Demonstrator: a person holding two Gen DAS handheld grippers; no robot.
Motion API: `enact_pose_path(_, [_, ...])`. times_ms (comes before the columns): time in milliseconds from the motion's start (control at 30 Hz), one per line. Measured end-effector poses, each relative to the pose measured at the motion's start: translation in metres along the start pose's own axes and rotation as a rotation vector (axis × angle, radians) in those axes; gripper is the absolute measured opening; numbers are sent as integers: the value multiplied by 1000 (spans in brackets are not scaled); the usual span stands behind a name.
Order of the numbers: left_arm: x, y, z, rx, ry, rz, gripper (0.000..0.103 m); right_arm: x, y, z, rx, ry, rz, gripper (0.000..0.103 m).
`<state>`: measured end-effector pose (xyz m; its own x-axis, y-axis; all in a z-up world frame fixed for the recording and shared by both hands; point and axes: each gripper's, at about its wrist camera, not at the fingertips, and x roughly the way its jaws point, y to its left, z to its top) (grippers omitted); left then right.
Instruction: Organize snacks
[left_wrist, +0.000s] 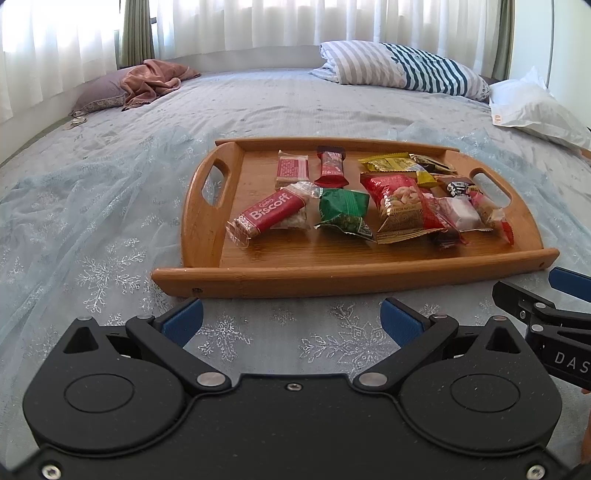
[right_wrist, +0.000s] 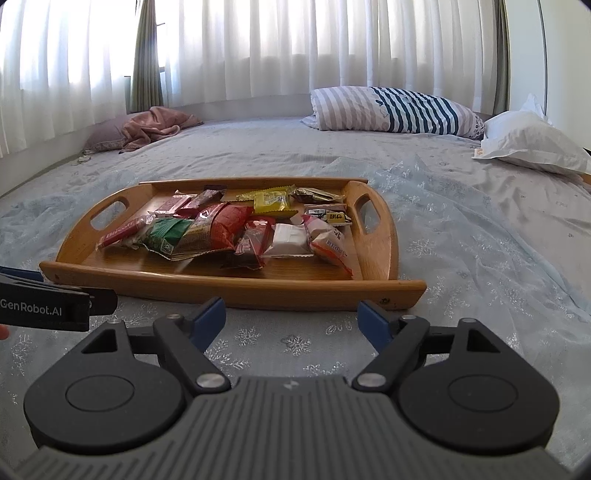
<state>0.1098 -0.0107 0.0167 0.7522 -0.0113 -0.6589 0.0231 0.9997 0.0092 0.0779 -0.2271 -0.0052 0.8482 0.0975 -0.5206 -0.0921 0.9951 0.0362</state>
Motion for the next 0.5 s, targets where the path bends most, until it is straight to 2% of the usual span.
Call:
enact_pose_path(300, [23,-2,-7,5,24,21,103,18,0,-4,-5,60,-8,91])
enact_pose_path(367, [27,0,-8,-6,13,16,103,22,0,-4,-3,65,-12,101])
enact_pose_path(500, [31,-1,-9,-4,-9,16,103,28,-1,-5,5,86,-6,103])
